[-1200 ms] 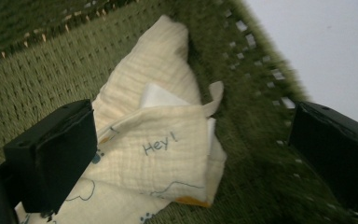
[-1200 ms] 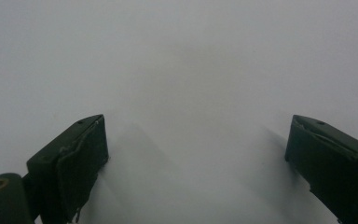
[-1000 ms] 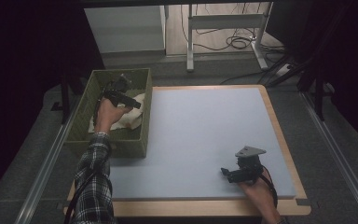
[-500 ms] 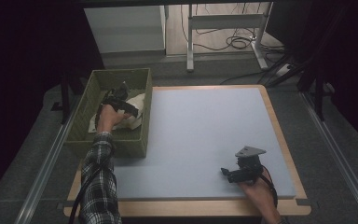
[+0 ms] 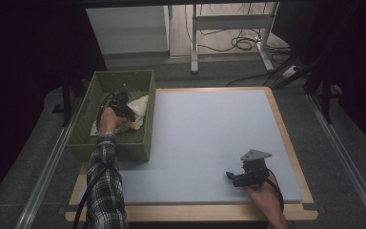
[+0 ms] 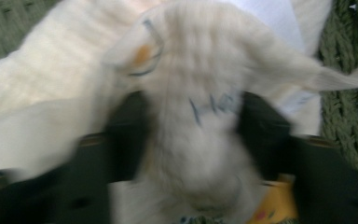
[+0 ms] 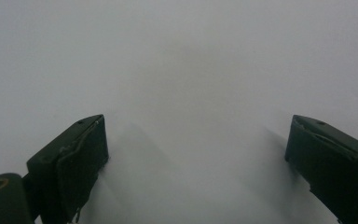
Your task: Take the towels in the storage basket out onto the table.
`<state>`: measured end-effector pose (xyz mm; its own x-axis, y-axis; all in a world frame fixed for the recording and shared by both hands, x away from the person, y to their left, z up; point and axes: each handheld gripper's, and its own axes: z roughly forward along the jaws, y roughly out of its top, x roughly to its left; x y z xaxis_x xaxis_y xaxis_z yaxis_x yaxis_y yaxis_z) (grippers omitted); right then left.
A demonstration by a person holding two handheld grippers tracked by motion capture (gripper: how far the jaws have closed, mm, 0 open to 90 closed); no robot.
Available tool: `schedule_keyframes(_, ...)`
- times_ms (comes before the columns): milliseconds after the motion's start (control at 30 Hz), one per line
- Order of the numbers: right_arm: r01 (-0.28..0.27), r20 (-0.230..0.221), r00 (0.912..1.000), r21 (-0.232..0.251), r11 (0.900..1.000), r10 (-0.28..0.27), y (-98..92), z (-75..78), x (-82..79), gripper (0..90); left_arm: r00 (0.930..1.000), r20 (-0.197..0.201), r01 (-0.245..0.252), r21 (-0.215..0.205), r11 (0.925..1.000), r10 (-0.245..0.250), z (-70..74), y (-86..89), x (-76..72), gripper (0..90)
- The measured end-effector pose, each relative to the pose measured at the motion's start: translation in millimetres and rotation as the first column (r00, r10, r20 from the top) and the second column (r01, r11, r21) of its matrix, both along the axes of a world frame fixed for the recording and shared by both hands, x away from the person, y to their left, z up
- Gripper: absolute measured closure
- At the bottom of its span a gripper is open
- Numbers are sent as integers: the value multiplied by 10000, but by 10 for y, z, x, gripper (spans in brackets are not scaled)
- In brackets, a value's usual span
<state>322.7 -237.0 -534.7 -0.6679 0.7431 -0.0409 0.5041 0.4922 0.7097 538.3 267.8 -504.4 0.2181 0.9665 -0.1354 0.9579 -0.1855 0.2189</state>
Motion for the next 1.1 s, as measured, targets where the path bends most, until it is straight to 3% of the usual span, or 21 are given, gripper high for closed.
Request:
schedule_keyframes(67, 0, -2, 10000, 1, 10000, 0, 0, 0, 0, 58, 9999, -97, 116, -195, 9997, -118, 9, -4, -8, 689)
schedule_keyframes(100, 2, -1, 10000, -2, 10000, -2, 0, 0, 0, 58, 9994, -150, 304, 3, 9995, -304, 12, -20, -10, 790)
schedule_keyframes(167, -2, 0, 10000, -3, 10000, 2, 0, 0, 0, 58, 9990, -177, 406, 129, 9991, -403, 21, -39, -7, 835)
schedule_keyframes(267, 0, 1, 10000, 2, 10000, 0, 0, 0, 0, 58, 9993, -30, 382, 58, 9993, -382, 53, -24, -16, 845)
schedule_keyframes(333, 0, 0, 10000, 4, 10000, 0, 0, 0, 0, 58, 9992, 302, 268, -41, 9996, -267, 112, 0, -32, 845)
schedule_keyframes(467, -2, -2, 10000, 7, 10000, 2, 0, 0, 0, 58, 9943, 1069, 89, -387, 9992, -47, 277, 82, -105, 845)
schedule_keyframes(633, 1, -2, 10000, 0, 10000, -1, 0, 0, 0, 57, 9876, 1568, 197, -816, 9965, -67, 532, 168, -217, 844)
schedule_keyframes(900, 8, 1, 10000, 5, 10000, -8, 1, 0, -1, 58, 9726, 2313, 425, -813, 9958, -227, 1002, 225, -414, 844)
schedule_keyframes(1100, 12, 0, 10000, 9, 10000, -12, 2, 0, -1, 58, 9645, 2622, 515, -638, 9966, -330, 1221, 230, -523, 843)
